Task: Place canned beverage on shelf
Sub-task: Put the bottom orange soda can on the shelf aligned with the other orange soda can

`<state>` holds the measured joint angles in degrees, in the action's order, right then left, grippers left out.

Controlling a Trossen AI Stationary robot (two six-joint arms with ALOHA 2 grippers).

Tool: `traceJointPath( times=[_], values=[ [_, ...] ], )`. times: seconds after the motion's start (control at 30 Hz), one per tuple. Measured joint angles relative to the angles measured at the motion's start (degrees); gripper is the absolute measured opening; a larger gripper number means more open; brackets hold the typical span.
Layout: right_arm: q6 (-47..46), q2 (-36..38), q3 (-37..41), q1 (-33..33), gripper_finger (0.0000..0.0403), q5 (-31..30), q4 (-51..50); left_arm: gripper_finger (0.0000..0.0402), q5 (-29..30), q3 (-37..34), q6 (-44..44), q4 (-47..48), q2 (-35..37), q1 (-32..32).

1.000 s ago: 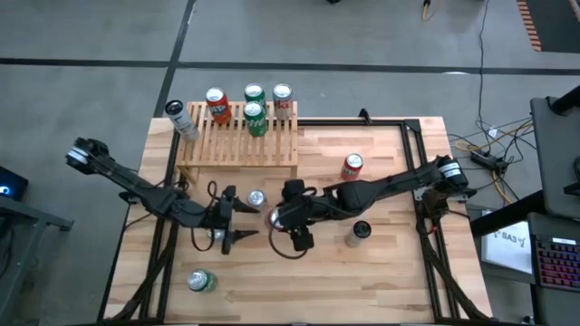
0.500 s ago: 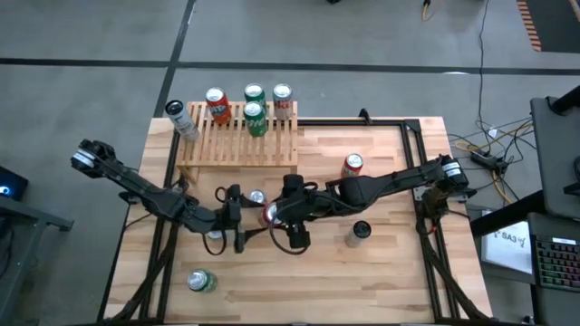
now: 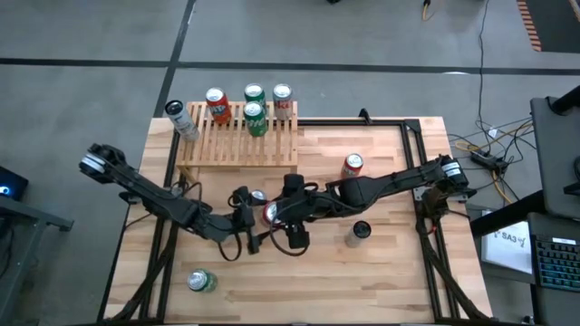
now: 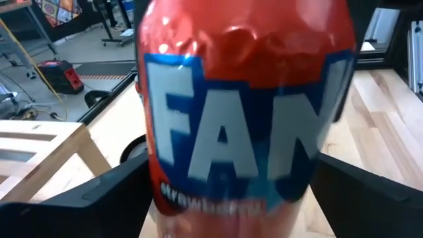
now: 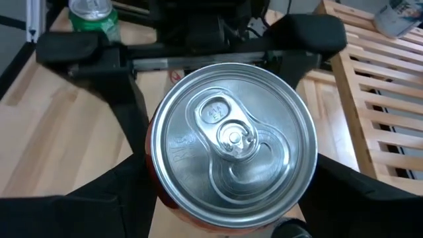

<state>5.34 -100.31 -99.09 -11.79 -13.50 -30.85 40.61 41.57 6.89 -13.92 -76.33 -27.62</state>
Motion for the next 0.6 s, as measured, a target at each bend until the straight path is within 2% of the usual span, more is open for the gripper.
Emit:
traceJointPath(
  times=[0.2, 0.4, 0.6],
  values=[
    [-0.9, -0.1, 0.0, 0.0, 0.0275, 0.2, 1.6, 0.0345, 2.3, 2.7, -0.5, 1.0, -2.4, 0.0],
    [-0.8, -0.1, 0.0, 0.0, 0.0316, 0.1, 1.6, 0.0276, 3.4, 3.9, -0.6, 3.4, -2.6, 0.0],
    [-0.3, 0.0, -0.1, 0.0, 0.0329, -0.3, 1.9, 0.0276, 3.5, 3.6, -0.4, 4.0, -1.7, 0.0]
  ],
)
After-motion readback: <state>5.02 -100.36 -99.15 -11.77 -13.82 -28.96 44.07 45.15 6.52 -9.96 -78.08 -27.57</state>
